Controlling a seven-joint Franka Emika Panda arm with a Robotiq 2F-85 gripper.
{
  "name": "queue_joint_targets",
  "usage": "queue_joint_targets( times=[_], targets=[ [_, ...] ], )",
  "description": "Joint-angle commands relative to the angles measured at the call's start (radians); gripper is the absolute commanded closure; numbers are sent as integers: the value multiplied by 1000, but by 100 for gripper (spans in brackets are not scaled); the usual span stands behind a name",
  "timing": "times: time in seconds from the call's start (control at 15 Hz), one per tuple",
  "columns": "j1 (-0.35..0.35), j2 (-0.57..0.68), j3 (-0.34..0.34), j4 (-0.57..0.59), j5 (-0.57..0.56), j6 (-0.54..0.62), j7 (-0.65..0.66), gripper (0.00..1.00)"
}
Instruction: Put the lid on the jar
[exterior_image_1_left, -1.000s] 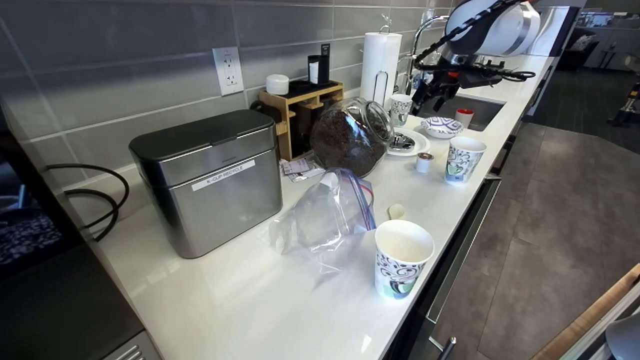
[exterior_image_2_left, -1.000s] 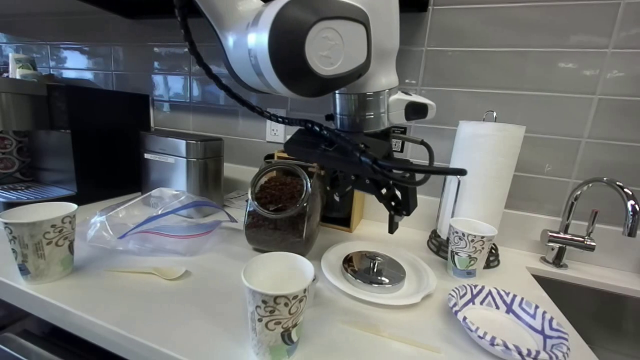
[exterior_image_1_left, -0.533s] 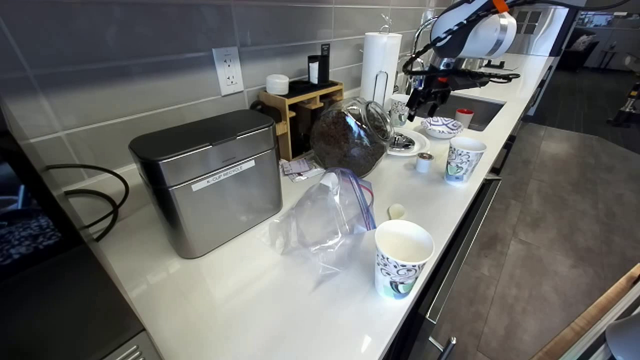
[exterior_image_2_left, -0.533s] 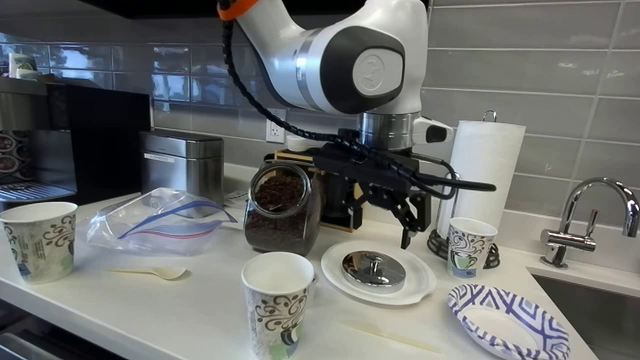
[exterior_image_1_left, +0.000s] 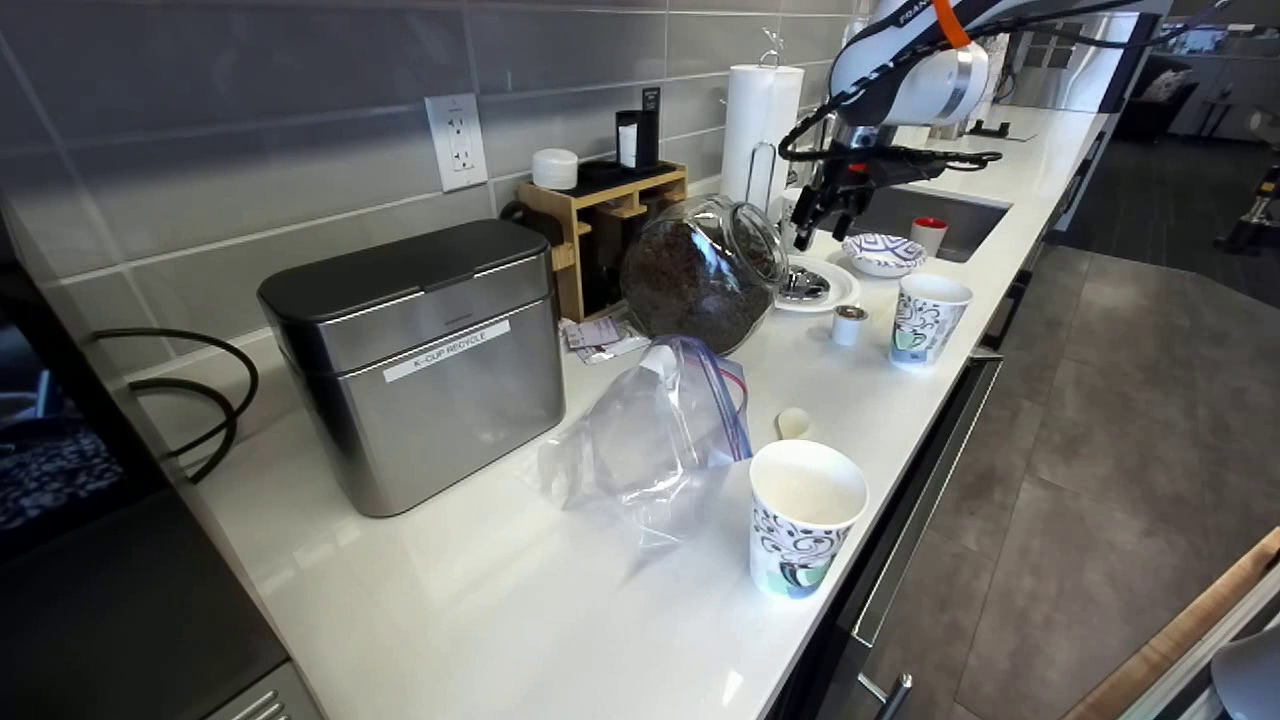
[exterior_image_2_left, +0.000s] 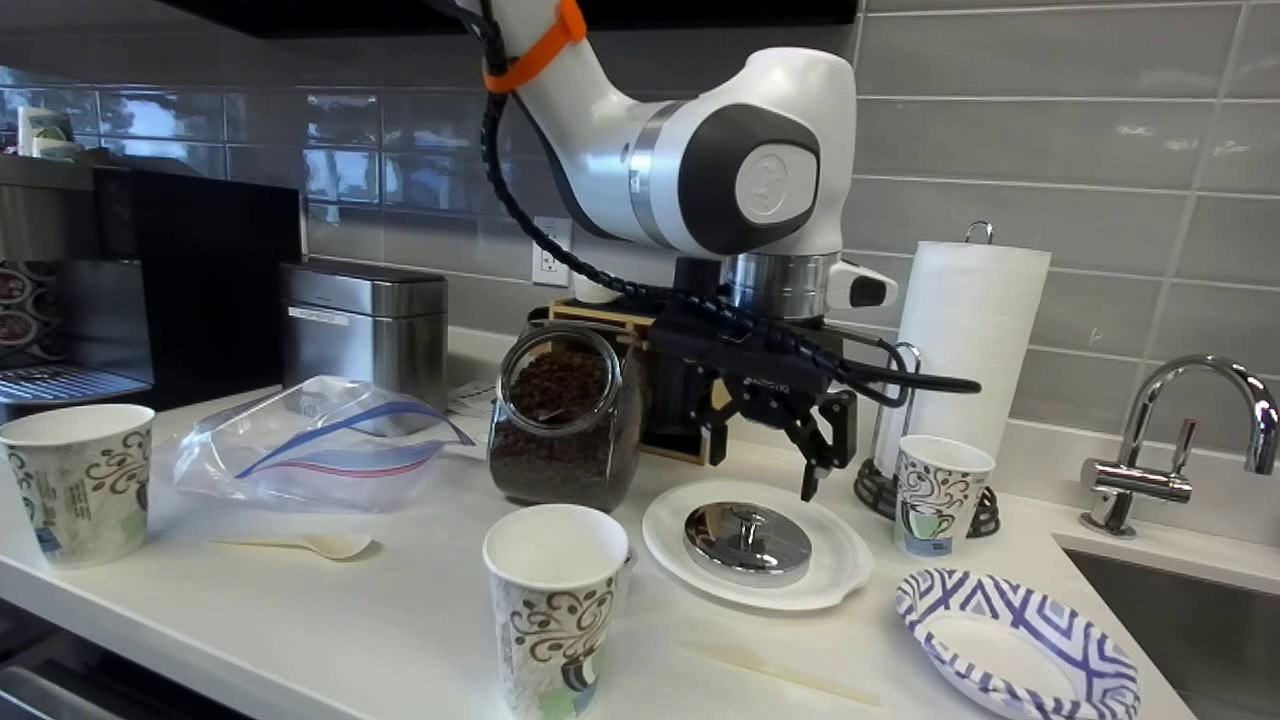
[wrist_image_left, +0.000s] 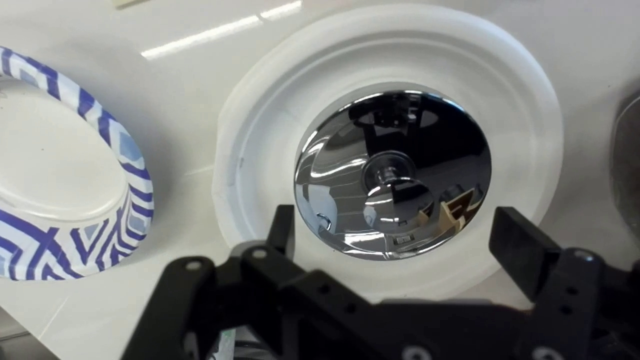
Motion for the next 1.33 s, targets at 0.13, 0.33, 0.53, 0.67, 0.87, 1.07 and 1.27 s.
queue_joint_targets(
  times=[0.13,0.33,0.53,0.67,0.87,1.07,1.27],
  targets=[
    [-2,81,30,91,-24,-24,16,0],
    [1,105,34,111,-35,-24,18,0],
    [1,131,36,131,-44,-21,18,0],
    [-8,143,48,142,-33,-24,1,0],
    [-5,161,49,155,-39,-24,3,0],
    [-6,175,53,163,-39,-15,0,0],
    [-6,187,55,174,-40,-18,0,0]
  ],
)
